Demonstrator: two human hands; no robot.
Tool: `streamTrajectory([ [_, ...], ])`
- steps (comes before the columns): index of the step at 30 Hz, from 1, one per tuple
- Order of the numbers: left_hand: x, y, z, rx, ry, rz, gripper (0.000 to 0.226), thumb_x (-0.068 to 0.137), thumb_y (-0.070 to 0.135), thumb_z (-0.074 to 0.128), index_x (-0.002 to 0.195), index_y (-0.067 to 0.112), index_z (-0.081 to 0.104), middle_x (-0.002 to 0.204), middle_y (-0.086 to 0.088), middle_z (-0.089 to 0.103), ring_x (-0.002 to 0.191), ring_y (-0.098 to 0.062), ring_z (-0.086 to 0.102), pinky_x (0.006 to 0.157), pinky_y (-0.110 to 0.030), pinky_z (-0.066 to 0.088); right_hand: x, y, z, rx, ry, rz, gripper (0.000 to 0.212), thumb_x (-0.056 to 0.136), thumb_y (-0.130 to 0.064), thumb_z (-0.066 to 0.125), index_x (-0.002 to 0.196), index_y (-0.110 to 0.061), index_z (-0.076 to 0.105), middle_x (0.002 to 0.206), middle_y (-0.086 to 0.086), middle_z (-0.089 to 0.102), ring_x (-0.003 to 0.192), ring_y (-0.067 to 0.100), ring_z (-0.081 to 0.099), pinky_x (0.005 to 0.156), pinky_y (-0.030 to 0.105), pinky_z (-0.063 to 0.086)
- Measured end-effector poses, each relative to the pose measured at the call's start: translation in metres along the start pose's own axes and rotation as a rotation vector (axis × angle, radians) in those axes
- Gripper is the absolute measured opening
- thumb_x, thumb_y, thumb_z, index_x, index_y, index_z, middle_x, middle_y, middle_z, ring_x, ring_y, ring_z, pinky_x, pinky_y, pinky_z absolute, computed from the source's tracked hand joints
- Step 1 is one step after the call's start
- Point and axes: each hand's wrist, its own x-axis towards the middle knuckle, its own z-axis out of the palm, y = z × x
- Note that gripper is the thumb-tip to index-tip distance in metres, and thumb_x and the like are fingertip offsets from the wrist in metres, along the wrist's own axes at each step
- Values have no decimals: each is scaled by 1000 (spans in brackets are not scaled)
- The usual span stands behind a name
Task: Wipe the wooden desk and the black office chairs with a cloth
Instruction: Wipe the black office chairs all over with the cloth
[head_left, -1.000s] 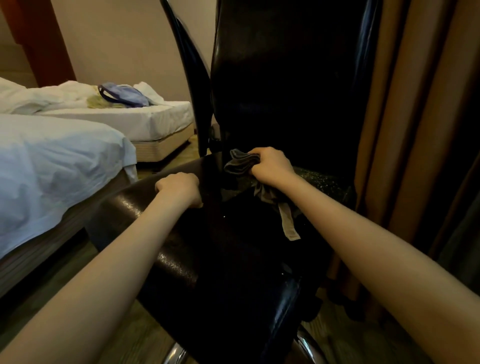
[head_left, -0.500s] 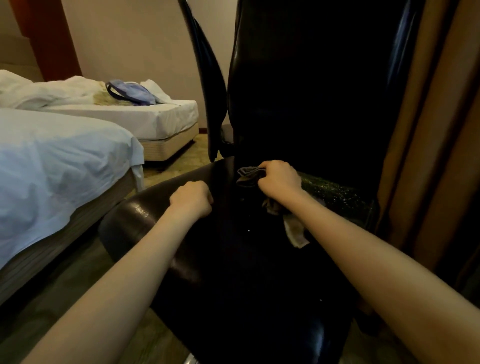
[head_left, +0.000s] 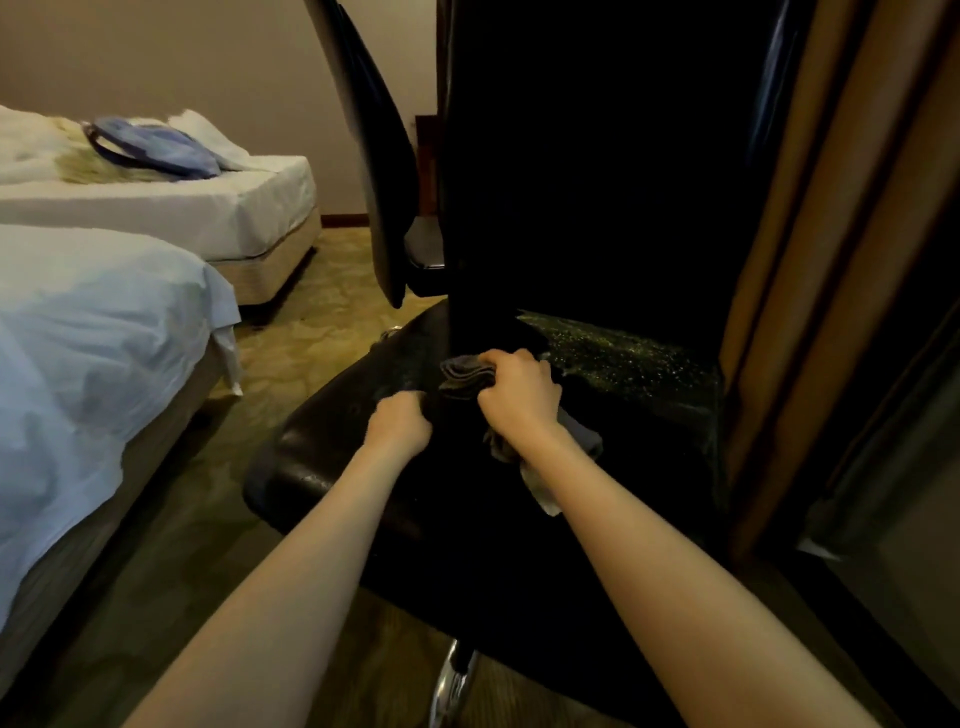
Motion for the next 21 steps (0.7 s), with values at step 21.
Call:
streamTrajectory([
  [21, 8, -46, -10, -546, 105, -64, 32, 89, -4, 47, 110, 17, 60, 122, -6, 59, 114, -23, 54, 98, -31, 43, -36, 43, -27, -278, 172, 335, 45, 92, -18, 54, 136, -11, 44, 137, 18, 34, 125, 41, 30, 99, 51, 34],
])
